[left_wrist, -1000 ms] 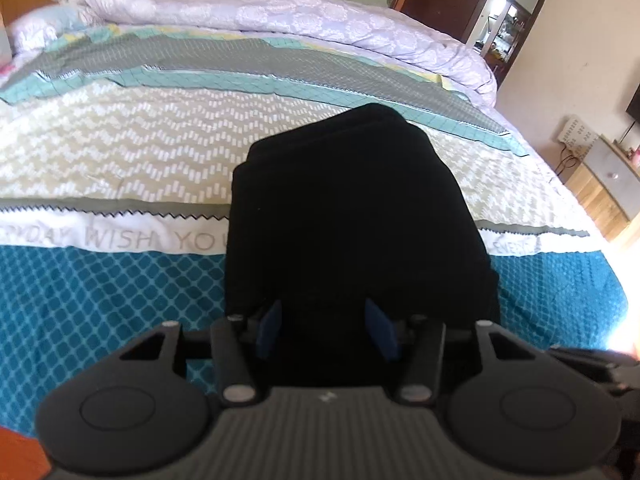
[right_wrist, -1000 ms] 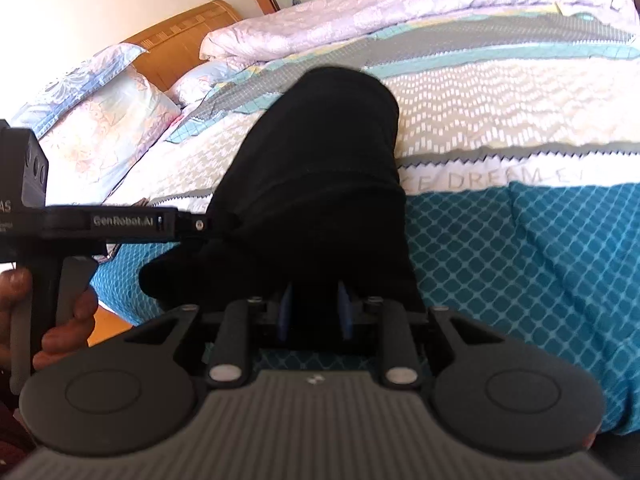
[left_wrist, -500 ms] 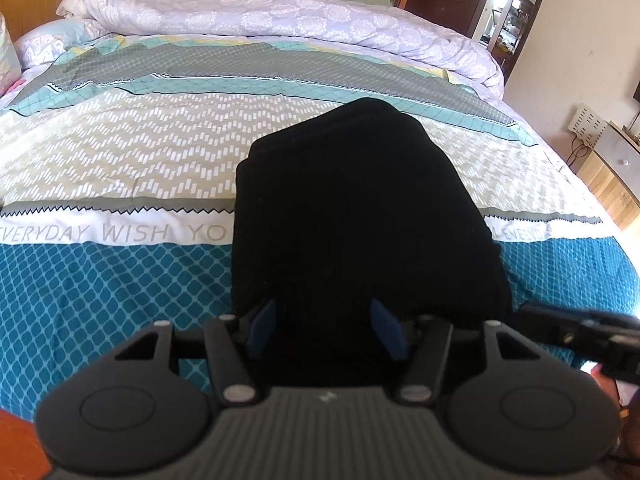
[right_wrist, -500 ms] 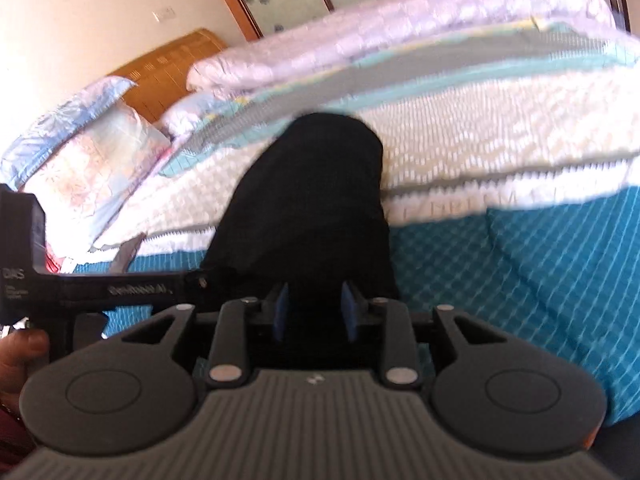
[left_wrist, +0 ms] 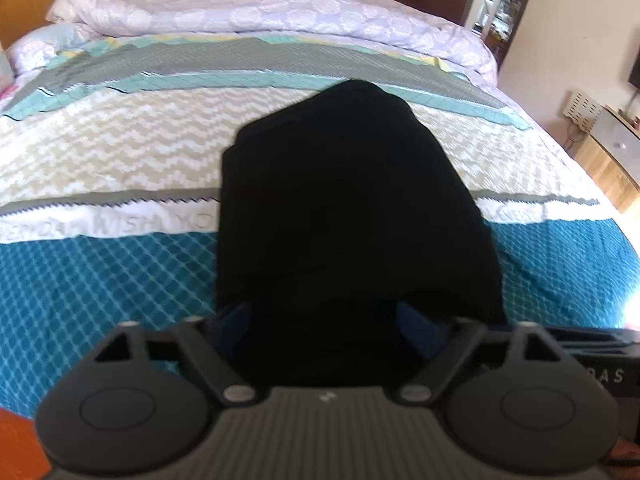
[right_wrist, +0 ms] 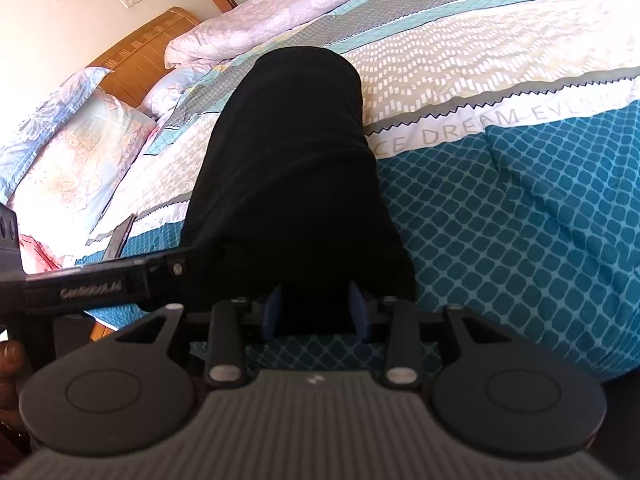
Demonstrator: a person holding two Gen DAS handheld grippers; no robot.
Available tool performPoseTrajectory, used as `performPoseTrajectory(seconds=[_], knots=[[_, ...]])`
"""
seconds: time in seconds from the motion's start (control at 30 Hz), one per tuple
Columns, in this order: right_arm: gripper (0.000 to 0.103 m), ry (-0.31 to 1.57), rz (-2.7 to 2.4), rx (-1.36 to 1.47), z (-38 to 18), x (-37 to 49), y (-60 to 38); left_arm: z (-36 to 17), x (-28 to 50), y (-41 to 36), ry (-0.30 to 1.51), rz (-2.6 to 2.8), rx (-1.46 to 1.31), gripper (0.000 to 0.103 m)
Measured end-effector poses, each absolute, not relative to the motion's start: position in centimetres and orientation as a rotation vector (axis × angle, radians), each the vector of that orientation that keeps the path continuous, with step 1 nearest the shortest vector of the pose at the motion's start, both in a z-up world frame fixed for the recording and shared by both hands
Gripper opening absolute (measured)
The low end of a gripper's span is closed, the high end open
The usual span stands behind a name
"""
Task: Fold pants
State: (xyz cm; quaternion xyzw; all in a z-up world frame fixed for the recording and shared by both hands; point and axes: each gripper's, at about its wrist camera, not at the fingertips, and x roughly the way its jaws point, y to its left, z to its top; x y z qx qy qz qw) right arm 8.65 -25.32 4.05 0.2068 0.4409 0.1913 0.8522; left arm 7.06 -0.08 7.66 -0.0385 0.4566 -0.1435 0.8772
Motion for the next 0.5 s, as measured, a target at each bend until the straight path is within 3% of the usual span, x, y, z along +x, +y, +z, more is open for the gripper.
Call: performPoseTrajectory(seconds=[0.07, 0.5], knots=[[0.046, 0.927, 0.410, 0.434, 4.07, 8.68, -25.33, 7.45, 6.78, -0.71, 0.954, -0.303, -0.055, 0.102], [0.047, 0.924, 0.412, 0.464, 3.85, 8.63, -25.44, 7.18, 6.46, -1.20, 0.934, -0.287, -0.023, 0.103]])
